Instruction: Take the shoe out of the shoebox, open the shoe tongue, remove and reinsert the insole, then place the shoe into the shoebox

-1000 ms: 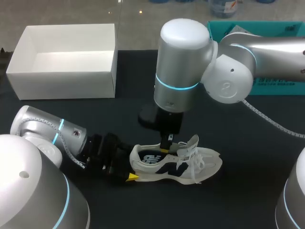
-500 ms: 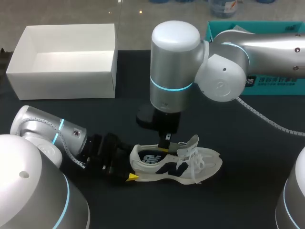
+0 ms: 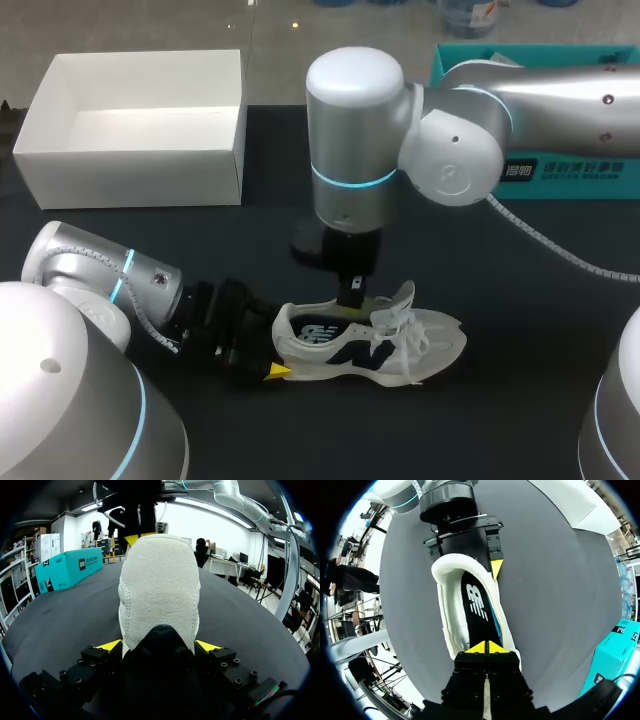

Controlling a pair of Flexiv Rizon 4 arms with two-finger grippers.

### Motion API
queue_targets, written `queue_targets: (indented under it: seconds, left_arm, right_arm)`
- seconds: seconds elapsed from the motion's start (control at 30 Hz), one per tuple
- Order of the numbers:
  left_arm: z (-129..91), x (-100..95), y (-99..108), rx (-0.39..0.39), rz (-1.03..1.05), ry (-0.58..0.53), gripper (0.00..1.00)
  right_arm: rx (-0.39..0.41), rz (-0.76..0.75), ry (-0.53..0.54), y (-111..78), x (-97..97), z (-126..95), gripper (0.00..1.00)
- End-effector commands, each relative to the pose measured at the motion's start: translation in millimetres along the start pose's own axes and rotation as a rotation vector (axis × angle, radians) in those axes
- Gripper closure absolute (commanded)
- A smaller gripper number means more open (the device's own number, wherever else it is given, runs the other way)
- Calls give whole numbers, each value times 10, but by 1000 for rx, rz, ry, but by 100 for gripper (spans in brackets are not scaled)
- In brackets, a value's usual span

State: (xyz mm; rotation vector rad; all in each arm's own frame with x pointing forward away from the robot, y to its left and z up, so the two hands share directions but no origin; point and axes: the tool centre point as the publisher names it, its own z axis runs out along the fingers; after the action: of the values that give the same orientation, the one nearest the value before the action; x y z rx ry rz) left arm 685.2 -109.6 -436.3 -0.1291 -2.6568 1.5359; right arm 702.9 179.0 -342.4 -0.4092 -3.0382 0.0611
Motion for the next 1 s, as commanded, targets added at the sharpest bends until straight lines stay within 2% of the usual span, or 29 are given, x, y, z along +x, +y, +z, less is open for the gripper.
queue_targets:
  seconds: [0.03, 0.3, 0.8, 0.9, 0.97, 1.0]
  left_arm:
    - [54, 12, 64, -4, -1, -1, 100]
    - [54, 12, 64, -4, -1, -1, 100]
    - [54, 12, 64, -4, -1, -1, 100]
    - [54, 12, 64, -4, -1, -1, 100]
    - [54, 12, 64, -4, -1, -1, 100]
    - [54, 12, 64, -4, -1, -1, 100]
  right_arm:
    - [8, 3, 8, 26, -70, 43, 100]
    - [6, 7, 13, 59, -132, 185, 100]
    - [4, 13, 26, 183, -108, 315, 100]
    - [2, 13, 30, 198, -116, 326, 87]
    - [-3, 11, 35, 204, -116, 330, 73]
    - [-4, 11, 35, 207, -116, 330, 72]
